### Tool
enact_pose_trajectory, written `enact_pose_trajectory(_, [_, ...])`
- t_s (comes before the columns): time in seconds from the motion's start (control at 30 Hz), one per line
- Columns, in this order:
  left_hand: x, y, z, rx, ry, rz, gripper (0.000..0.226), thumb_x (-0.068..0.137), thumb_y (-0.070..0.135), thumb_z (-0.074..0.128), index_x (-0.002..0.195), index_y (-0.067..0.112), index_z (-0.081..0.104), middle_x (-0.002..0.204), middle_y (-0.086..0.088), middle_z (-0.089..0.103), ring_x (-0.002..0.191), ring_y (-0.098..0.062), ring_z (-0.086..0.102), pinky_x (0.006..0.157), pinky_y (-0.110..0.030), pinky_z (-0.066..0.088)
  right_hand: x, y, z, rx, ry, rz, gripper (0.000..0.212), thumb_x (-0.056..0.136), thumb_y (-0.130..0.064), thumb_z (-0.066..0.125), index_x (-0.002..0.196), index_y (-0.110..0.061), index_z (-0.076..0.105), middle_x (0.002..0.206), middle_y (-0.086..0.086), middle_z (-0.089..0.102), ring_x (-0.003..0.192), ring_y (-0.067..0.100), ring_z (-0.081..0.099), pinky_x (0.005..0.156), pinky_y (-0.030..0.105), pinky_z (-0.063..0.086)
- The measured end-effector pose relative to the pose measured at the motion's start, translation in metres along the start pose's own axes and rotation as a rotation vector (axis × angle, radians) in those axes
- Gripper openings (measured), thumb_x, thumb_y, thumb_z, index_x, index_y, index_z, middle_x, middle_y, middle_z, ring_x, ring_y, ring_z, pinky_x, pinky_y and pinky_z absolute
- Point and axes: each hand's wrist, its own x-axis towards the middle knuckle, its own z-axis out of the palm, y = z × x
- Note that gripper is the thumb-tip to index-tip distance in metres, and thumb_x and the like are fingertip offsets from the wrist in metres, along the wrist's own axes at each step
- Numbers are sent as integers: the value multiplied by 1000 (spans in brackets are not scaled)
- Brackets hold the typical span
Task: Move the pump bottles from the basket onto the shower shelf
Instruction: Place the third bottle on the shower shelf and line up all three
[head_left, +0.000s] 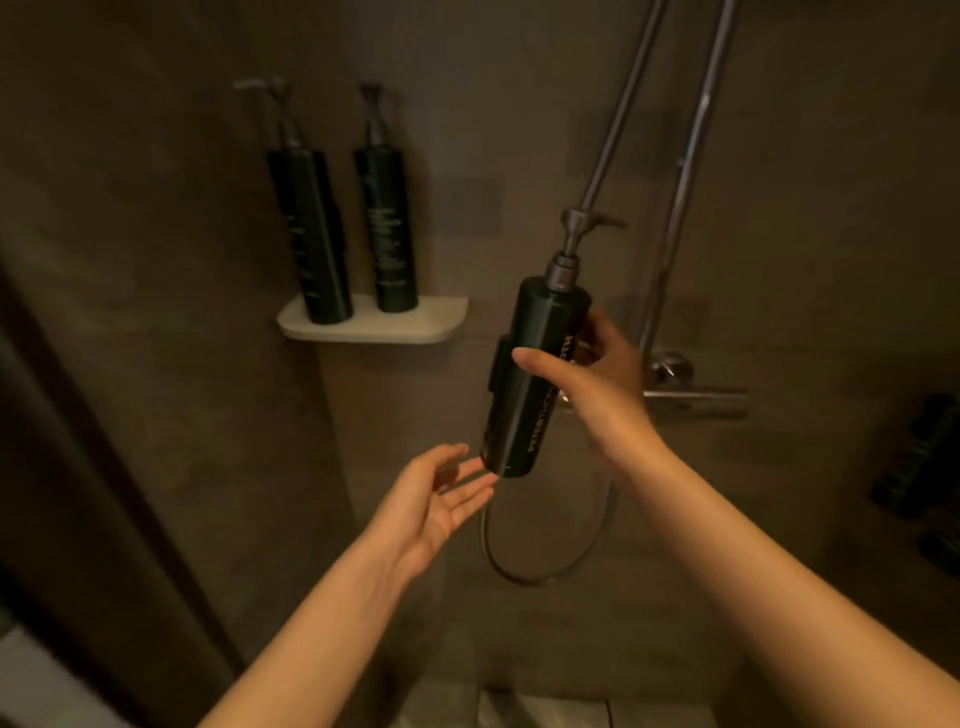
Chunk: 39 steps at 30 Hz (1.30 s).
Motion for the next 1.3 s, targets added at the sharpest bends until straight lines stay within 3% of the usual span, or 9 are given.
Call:
enact_pose_trajectory(0.13, [5,46,9,37,25,177,18,91,9,52,107,4,58,112,-23,63,99,-32,64,83,-36,52,46,-20,33,25,-83,-95,51,65,-25,83,109,-34,58,99,-21,65,86,-15,60,65,8,46])
enact_pose_trajectory(0.4, [56,115,26,352,87,562,41,84,14,65,124,18,53,109,-5,66,98,-17,66,84,-29,54,140,-49,80,70,-142,-220,57,66,-25,83,117,-26,58,104,-16,64,95,-3,59,74,19,47])
enact_pose_trajectory(0.53, [97,123,35,635,187,785,53,82,17,68,130,26,45,119,7,56,98,-1,57,71,-15,48,180,-44,89,119,-111,-224,54,65,-24,84,113,-27,60,102,-14,66,91,-2,63,75,22,51])
enact_pose_trajectory(0.7, [136,116,42,821,316,938,62,78,19,72,133,26,45,128,9,53,111,-3,51,79,-6,40,207,-17,95,125,-138,-185,50,64,-23,84,107,-32,59,101,-14,66,93,2,63,79,27,51])
enact_pose_trajectory(0.8, [147,113,49,909,425,1049,59,78,21,73,131,26,48,127,9,54,106,3,50,76,-2,40,217,-8,99,126,-176,-173,50,65,-25,83,107,-33,58,101,-14,65,93,3,62,81,29,51])
enact_pose_trajectory(0.9, [154,110,56,965,520,1124,59,76,25,75,129,25,49,123,9,56,102,5,51,81,-4,41,223,-3,104,121,-224,-209,47,64,-27,83,99,-42,56,98,-16,66,91,-1,63,78,25,52])
enact_pose_trajectory(1.0, [160,108,59,992,618,1172,63,74,27,75,130,26,48,124,8,57,107,0,54,89,-17,48,225,2,111,122,-263,-248,50,67,-28,82,107,-40,54,100,-18,65,91,-4,62,75,20,51])
enact_pose_trajectory(1.17, [164,105,61,1041,724,1222,65,75,30,74,133,24,44,126,5,56,110,-8,57,90,-26,51,226,13,115,95,-305,-277,66,70,-25,80,128,-29,49,114,-15,61,104,0,59,86,27,52])
enact_pose_trajectory(1.3, [166,104,61,1060,764,1228,66,76,30,74,134,20,44,128,3,55,114,-11,56,93,-33,52,219,28,113,46,-348,-272,71,70,-23,81,131,-30,46,120,-11,60,110,4,57,93,34,52])
